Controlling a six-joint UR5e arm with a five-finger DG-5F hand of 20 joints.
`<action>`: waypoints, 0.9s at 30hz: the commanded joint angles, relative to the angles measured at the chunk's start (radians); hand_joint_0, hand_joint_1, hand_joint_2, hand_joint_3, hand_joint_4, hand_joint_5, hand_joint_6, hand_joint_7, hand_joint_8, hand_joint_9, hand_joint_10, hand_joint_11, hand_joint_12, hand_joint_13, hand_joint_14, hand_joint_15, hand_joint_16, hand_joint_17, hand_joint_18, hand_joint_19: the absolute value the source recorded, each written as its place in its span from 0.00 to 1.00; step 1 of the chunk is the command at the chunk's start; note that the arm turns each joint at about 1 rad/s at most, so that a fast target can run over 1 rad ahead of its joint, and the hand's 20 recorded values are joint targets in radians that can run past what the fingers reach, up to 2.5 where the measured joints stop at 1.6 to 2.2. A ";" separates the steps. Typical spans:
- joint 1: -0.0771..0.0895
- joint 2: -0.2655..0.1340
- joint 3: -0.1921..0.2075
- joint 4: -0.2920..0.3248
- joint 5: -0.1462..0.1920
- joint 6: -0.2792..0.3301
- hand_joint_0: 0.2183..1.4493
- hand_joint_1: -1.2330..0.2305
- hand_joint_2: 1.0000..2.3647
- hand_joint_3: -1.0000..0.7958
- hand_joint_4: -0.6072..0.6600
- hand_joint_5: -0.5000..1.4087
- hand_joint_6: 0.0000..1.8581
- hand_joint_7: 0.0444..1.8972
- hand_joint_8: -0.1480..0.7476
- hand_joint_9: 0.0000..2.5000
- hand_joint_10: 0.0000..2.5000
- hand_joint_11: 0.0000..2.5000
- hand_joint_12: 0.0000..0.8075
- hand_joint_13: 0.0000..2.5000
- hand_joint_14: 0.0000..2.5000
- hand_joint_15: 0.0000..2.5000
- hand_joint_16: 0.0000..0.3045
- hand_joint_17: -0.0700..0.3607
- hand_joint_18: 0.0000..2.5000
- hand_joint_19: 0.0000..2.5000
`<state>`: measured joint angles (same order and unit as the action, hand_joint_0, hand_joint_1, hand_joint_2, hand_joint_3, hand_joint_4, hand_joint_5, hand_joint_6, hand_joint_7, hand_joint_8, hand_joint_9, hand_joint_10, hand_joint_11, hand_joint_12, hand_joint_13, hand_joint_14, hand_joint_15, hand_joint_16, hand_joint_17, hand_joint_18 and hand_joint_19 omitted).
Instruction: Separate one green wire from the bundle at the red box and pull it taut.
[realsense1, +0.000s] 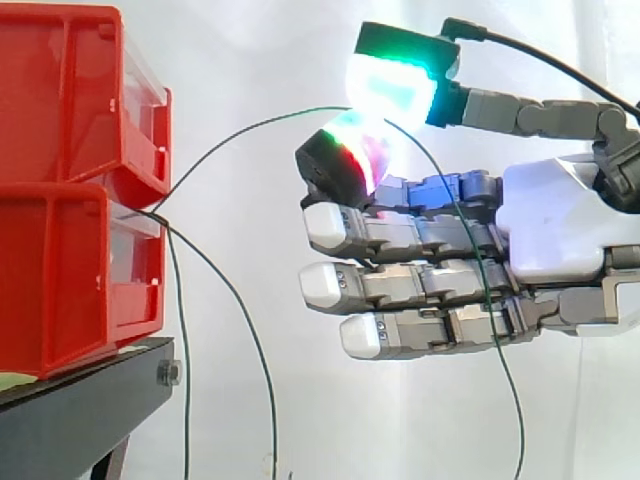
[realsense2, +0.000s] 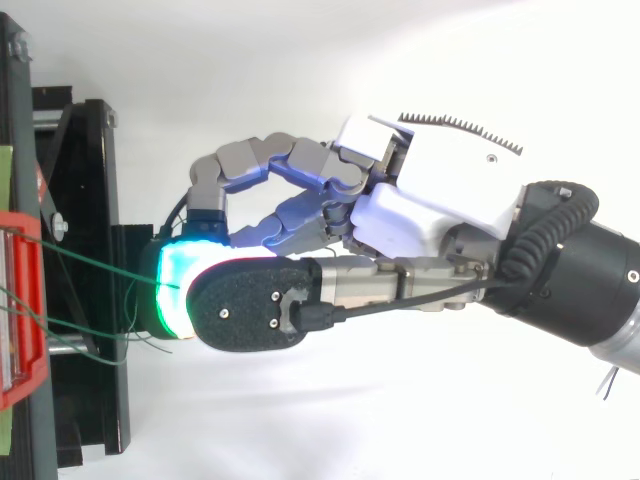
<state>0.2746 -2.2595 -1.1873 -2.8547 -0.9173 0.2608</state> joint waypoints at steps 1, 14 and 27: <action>0.000 0.000 0.000 0.000 0.000 0.000 0.31 0.29 0.00 0.58 0.39 0.22 0.46 0.61 0.48 0.39 0.00 0.15 0.54 0.30 0.01 0.16 0.19 0.47 0.26 0.12; 0.000 0.000 0.000 0.000 0.000 0.000 0.31 0.29 0.00 0.58 0.38 0.22 0.46 0.61 0.48 0.39 0.00 0.15 0.54 0.30 0.01 0.16 0.19 0.47 0.27 0.12; 0.000 0.000 0.000 0.000 0.000 0.000 0.31 0.29 0.00 0.58 0.39 0.22 0.46 0.61 0.48 0.39 0.00 0.15 0.54 0.30 0.01 0.16 0.19 0.47 0.27 0.12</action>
<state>0.2745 -2.2596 -1.1873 -2.8547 -0.9177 0.2608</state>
